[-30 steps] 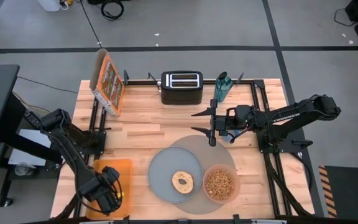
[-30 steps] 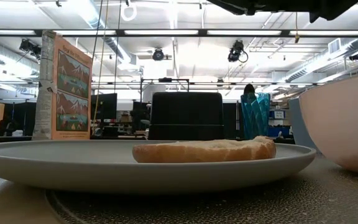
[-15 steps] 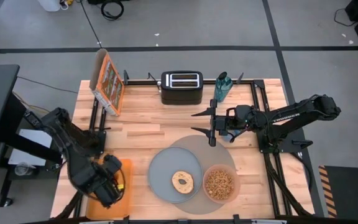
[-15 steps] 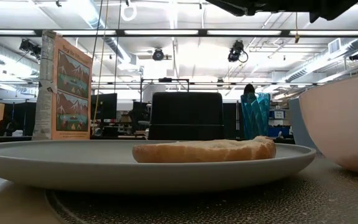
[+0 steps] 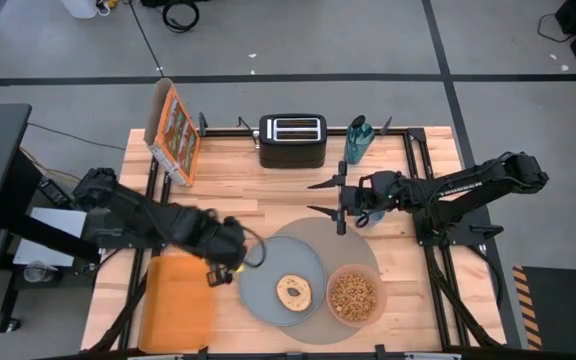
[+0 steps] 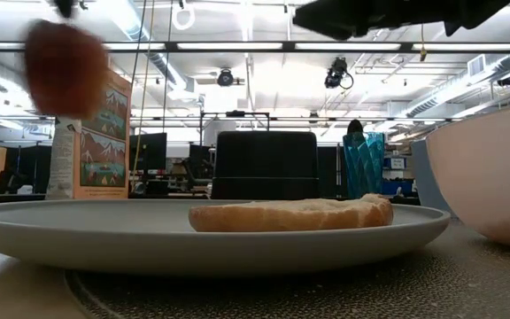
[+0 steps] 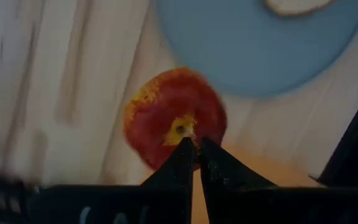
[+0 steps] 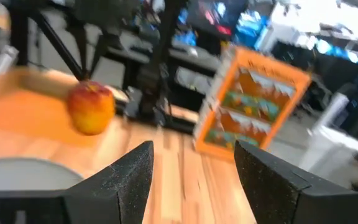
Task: Arrange a breakfast setting
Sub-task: Put the apple from the orange bin on the blue plate on the brown placemat
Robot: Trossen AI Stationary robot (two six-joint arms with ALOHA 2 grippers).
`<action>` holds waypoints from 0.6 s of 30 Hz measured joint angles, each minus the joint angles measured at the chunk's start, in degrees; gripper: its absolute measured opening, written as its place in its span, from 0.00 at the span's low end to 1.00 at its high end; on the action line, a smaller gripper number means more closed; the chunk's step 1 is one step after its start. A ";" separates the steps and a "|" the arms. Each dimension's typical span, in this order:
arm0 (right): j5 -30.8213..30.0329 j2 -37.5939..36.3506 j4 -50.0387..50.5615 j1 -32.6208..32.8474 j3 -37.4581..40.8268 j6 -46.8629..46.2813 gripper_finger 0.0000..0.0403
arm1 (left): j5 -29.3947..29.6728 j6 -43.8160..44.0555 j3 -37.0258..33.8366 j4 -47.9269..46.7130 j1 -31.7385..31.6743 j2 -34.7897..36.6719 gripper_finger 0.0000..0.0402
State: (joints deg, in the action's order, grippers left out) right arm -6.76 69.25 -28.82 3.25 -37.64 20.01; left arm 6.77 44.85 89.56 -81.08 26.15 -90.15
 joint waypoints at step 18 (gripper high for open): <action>-16.53 -2.48 9.41 9.19 -0.03 -7.33 0.58 | -3.66 -37.94 -0.02 14.12 -9.59 -10.32 0.05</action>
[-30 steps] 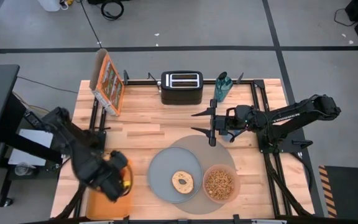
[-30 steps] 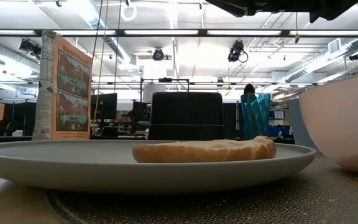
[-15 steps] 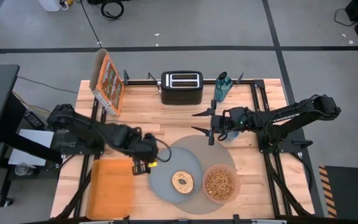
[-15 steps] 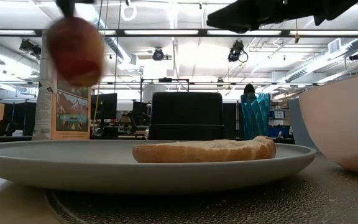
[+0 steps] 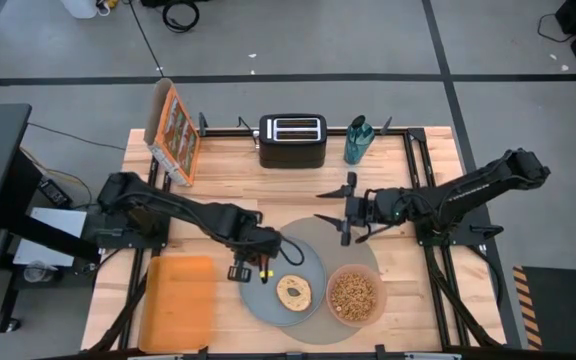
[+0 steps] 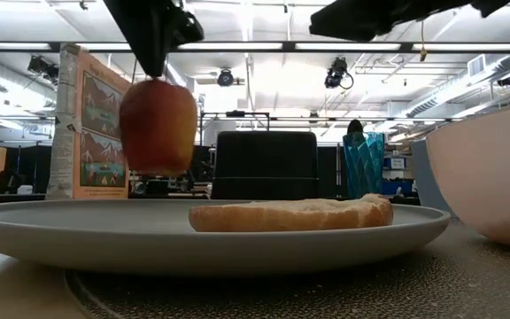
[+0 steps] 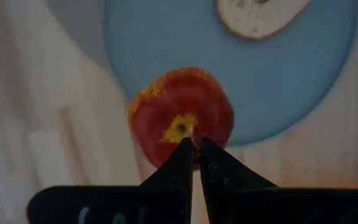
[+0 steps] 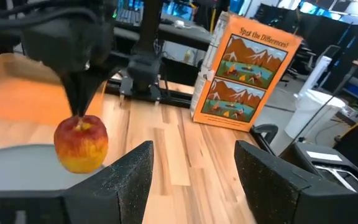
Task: Arrange a breakfast setting
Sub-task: Put the apple from the orange bin on the blue plate on the brown placemat
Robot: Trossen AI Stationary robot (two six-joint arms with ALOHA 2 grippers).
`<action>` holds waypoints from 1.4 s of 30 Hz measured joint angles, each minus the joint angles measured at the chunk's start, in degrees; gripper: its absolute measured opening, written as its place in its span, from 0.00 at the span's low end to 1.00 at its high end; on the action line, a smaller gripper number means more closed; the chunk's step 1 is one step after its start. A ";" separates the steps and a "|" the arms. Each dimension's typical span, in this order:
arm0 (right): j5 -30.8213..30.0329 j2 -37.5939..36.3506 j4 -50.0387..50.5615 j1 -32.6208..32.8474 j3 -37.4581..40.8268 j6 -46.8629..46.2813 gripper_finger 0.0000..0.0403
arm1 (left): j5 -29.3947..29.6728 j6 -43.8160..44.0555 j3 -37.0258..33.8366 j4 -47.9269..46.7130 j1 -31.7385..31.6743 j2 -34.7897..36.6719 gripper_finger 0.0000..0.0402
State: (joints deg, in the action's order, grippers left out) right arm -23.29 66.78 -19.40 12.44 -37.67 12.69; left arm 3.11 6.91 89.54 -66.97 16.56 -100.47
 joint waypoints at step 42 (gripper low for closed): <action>-10.20 -0.96 2.80 8.58 0.07 -3.83 0.58 | -8.02 -0.11 -0.04 7.34 3.52 -6.51 0.06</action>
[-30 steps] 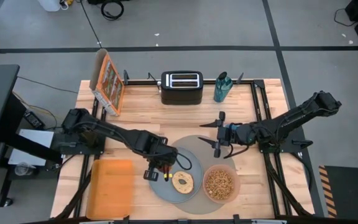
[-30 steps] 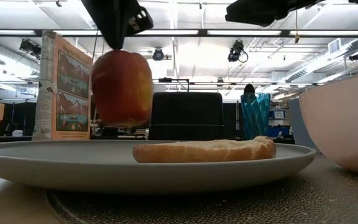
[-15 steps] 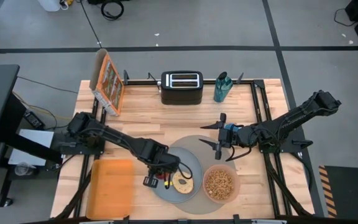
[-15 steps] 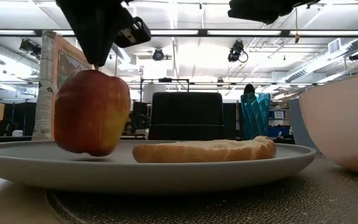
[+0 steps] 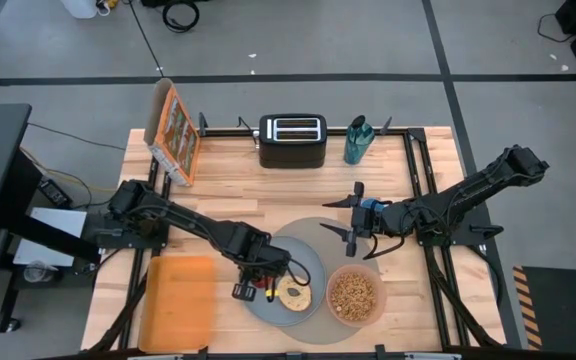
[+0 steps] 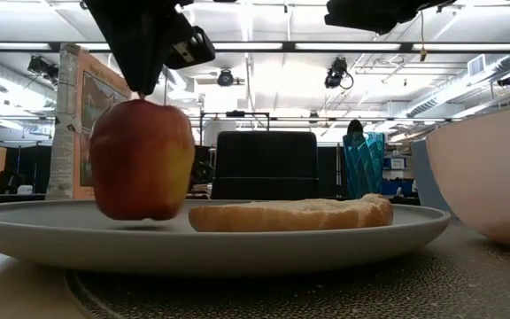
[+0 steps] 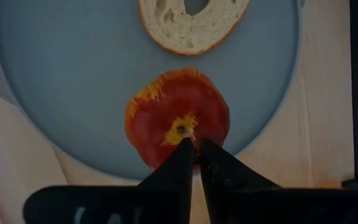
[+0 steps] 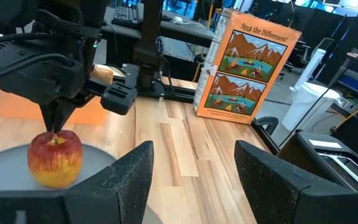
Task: Arrange a breakfast setting
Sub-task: Put the apple from the orange bin on the blue plate on the brown placemat, then put the black spoon to the right of the blue plate on the brown placemat
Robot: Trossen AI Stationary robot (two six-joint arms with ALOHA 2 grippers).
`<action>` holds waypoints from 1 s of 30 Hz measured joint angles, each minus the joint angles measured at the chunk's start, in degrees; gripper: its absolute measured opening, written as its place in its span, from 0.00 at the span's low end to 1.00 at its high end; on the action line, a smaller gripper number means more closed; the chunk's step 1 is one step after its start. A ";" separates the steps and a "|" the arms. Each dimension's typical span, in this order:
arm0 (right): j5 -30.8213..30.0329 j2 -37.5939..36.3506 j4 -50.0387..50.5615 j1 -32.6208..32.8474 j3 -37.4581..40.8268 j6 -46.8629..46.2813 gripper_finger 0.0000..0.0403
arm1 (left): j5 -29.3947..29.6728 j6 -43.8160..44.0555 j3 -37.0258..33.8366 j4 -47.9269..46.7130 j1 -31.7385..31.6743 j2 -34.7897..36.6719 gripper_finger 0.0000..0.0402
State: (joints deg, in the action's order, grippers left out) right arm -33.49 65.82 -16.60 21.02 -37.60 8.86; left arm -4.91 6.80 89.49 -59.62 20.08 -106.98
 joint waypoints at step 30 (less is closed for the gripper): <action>0.12 0.00 1.42 -0.02 0.00 0.35 0.58 | 9.35 3.38 9.51 -17.95 1.69 0.93 0.45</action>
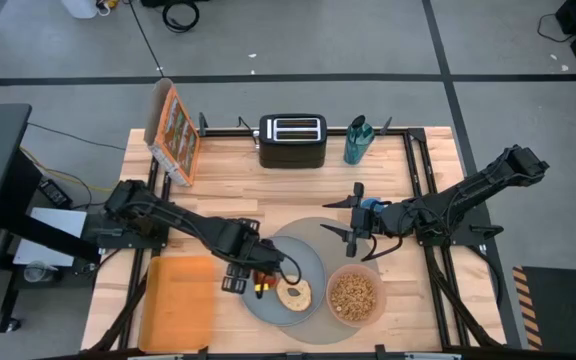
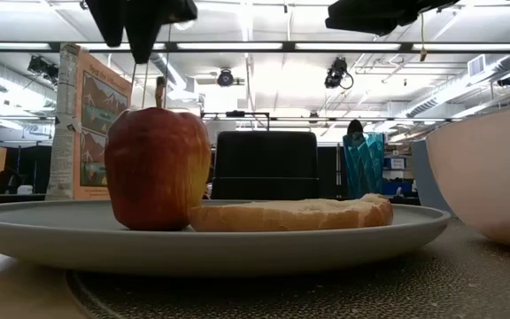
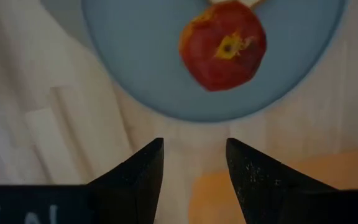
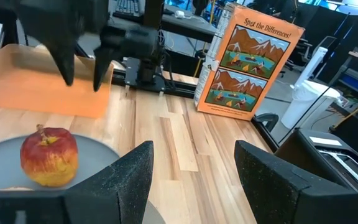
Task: Arrange a breakfast setting
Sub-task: Put the black spoon to the right of the blue plate on the brown placemat
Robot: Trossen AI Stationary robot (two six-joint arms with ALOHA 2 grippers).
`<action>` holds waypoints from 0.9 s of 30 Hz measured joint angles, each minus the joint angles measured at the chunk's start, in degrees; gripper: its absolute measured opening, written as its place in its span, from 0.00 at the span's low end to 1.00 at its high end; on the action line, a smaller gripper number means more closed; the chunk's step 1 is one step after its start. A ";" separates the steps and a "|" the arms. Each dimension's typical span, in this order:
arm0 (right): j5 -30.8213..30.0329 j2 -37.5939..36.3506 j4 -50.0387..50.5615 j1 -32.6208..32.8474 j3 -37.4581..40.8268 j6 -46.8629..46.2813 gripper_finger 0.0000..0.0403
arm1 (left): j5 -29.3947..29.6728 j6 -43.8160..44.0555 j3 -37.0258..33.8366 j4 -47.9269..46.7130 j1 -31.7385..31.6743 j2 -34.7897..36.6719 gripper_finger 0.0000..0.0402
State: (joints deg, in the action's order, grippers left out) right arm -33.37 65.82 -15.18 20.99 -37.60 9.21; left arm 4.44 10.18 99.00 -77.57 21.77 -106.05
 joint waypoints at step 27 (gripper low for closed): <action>1.99 0.00 7.66 0.28 -5.28 -3.17 0.57 | 5.69 -0.12 -4.03 11.19 5.58 2.69 0.45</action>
State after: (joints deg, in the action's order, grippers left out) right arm -31.38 65.82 -7.52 21.28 -42.88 6.04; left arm 10.13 10.05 94.97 -66.38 27.35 -103.36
